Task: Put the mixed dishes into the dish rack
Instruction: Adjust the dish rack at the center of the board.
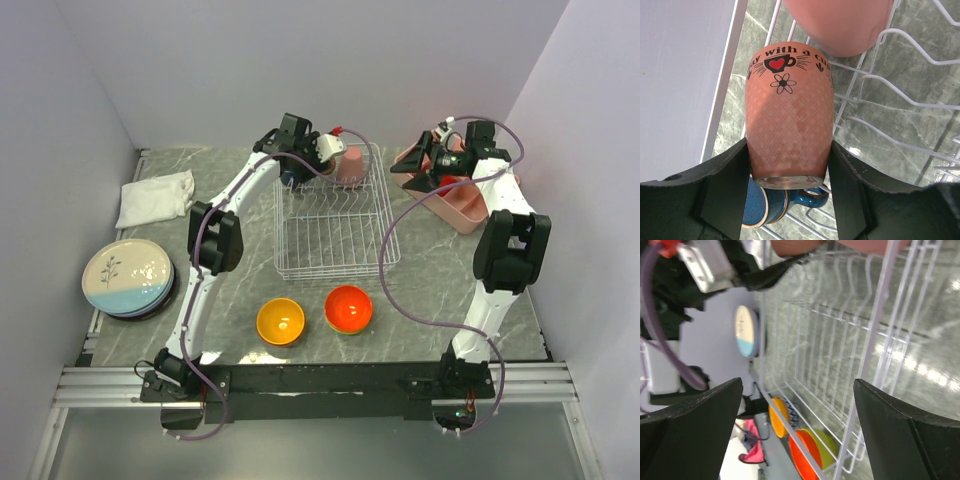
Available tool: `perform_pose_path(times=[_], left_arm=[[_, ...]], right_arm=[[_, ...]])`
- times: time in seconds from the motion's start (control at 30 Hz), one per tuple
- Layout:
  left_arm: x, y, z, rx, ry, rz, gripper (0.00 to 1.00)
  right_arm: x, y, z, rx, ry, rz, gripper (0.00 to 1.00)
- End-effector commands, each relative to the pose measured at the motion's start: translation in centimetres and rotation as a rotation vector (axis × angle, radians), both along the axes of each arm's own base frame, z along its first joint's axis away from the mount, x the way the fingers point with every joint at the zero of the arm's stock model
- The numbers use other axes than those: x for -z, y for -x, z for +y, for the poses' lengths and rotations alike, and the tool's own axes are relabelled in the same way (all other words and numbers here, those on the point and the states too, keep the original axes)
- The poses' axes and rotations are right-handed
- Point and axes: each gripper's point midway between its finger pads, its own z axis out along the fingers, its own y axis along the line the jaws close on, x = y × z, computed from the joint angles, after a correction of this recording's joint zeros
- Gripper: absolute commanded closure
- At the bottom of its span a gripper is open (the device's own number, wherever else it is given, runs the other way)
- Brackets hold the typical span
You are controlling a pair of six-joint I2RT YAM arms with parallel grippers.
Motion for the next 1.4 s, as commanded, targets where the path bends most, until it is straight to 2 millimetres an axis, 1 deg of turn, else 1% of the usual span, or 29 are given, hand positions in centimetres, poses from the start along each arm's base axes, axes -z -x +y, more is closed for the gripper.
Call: perform_pose_path(times=[0.0,0.03,0.07,0.1,0.17,0.23,0.27,0.3,0.33,0.37,0.43,0.47,0.5,0.57,0.67,0.7,0.73,0.8,0.97,1.1,1.2,1.23,1.27,1.37], left_arm=[[-2.1,-0.6,-0.7,0.023,0.012,-0.06,0.99],[-2.3,-0.5,-0.7,0.024,0.014,-0.062,0.99],[-2.4,-0.4,-0.7,0.027,0.012,-0.064,0.99],[-2.7,-0.3,-0.9,0.033,0.015,-0.068,0.99],[-3.0,-0.1,-1.1,0.041,0.02,-0.07,0.99],[-3.4,0.1,-1.2,0.048,0.019,-0.079,0.99],[-3.8,0.1,-1.3,0.048,0.023,-0.085,0.99],[-4.0,0.3,-1.4,0.05,0.024,-0.086,0.99],[-4.0,0.4,-1.3,0.052,0.023,-0.085,0.99],[-4.1,0.5,-1.6,0.057,0.023,-0.087,0.99],[-4.2,0.9,-1.8,0.064,0.021,-0.084,0.99],[-4.0,1.0,-1.6,0.066,0.017,-0.078,0.99],[-3.8,1.1,-1.8,0.074,0.014,-0.074,0.99],[-3.6,1.1,-1.7,0.079,0.002,-0.072,0.99],[-3.5,1.1,-1.9,0.098,-0.013,-0.085,0.99],[-3.5,1.0,-1.9,0.095,-0.018,-0.091,0.99],[-3.6,0.9,-1.9,0.098,-0.021,-0.098,0.99],[-3.4,0.8,-1.9,0.098,-0.024,-0.098,0.99],[-3.2,0.8,-1.9,0.1,-0.025,-0.095,0.99],[-3.3,0.7,-1.9,0.093,-0.021,-0.099,0.99],[-3.4,1.0,-2.0,0.091,-0.017,-0.095,0.99],[-3.4,0.9,-1.9,0.091,-0.019,-0.095,0.99],[-3.3,1.0,-1.9,0.092,-0.024,-0.095,0.99],[-3.2,1.2,-1.9,0.099,-0.035,-0.094,0.99]], right_arm=[[-2.4,2.0,0.0,-0.036,0.183,-0.13,0.0],[-1.6,3.2,0.0,-0.079,0.255,-0.134,0.0],[-1.6,4.0,0.8,-0.106,0.311,-0.146,0.0],[-0.5,4.3,0.2,-0.088,0.383,-0.118,0.0],[0.5,4.9,-0.1,-0.062,0.446,-0.104,0.0],[1.7,4.7,-0.9,-0.029,0.541,-0.093,0.0],[1.8,5.0,-0.1,-0.05,0.563,-0.099,0.02],[2.1,5.0,0.3,-0.082,0.595,-0.124,0.05],[2.5,5.0,-0.2,-0.067,0.647,-0.112,0.06],[2.5,4.8,-0.4,-0.064,0.665,-0.114,0.06],[3.0,4.6,-0.9,-0.051,0.713,-0.096,0.09],[3.0,4.4,-1.0,-0.048,0.723,-0.098,0.11],[3.5,4.2,-1.1,-0.047,0.729,-0.084,0.15],[4.0,4.1,-1.4,-0.038,0.748,-0.063,0.18],[5.1,4.4,-1.1,-0.058,0.739,-0.03,0.23],[5.5,4.5,-1.2,-0.063,0.751,-0.022,0.32],[5.8,4.5,-1.2,-0.069,0.757,-0.017,0.38],[6.3,4.8,-0.8,-0.098,0.757,-0.015,0.54],[7.0,5.0,-0.3,-0.117,0.762,0.003,0.53],[8.0,5.2,0.1,-0.14,0.772,0.021,0.49],[8.4,5.2,0.5,-0.151,0.773,0.027,0.5],[8.5,5.2,0.5,-0.151,0.779,0.03,0.52],[8.7,5.2,0.5,-0.15,0.781,0.035,0.63],[9.3,5.6,0.5,-0.164,0.785,0.053,0.79]])
